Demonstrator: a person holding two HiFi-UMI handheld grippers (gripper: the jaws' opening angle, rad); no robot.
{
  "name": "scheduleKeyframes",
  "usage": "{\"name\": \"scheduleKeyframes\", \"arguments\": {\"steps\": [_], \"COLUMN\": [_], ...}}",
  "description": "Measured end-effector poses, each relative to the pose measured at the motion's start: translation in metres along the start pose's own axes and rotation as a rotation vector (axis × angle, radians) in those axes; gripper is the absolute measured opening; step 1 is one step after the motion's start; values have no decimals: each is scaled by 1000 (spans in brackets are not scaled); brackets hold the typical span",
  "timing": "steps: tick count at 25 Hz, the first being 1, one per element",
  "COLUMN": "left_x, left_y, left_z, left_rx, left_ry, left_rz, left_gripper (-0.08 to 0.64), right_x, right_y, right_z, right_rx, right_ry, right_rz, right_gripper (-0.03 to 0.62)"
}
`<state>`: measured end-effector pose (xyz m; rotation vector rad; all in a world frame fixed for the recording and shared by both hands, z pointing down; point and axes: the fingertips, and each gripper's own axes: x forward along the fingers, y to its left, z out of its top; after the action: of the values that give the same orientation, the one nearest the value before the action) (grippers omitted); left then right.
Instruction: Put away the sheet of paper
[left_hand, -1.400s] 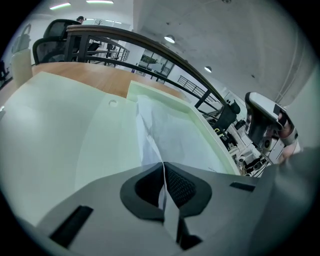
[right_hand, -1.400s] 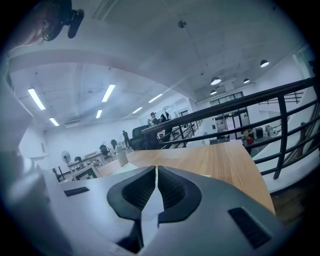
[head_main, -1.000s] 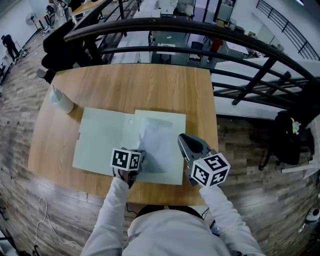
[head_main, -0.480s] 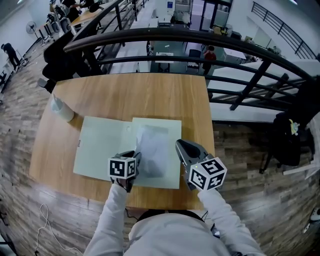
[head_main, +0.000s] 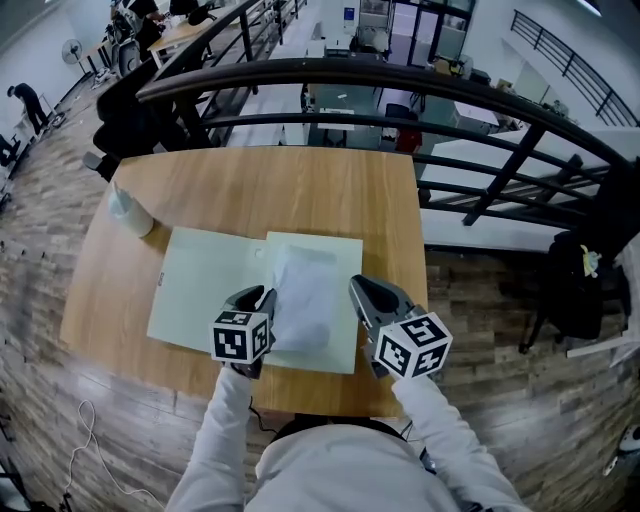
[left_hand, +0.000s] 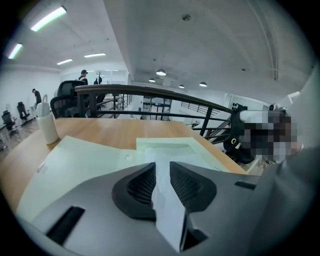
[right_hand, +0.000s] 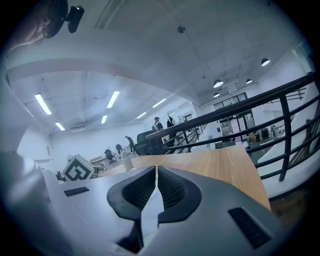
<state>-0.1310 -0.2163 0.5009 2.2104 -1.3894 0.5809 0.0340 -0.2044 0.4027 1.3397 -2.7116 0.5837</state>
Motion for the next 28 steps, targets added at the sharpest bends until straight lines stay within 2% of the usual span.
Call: {"name": "scheduleKeyframes", "arguments": {"steps": [8, 12, 17, 23, 28], "left_x": [-30, -46, -63, -85, -98], "left_y": [-6, -13, -28, -41, -43], "left_z": [31, 42, 55, 64, 67], "left_rx": [30, 28, 70, 78, 49], "left_ry": [-151, -226, -310, -384, -419], "left_rz": [77, 101, 111, 135, 157], "left_gripper": [46, 32, 23, 18, 18], "right_x": [-6, -10, -16, -21, -23], "right_y": [5, 7, 5, 10, 12], "right_z": [3, 6, 10, 13, 15], "right_rx": [-22, -33, -57, -74, -93], "right_ry": [-17, -25, -32, -40, -51], "right_rz": [22, 34, 42, 74, 90], "right_gripper": [41, 41, 41, 41, 29]}}
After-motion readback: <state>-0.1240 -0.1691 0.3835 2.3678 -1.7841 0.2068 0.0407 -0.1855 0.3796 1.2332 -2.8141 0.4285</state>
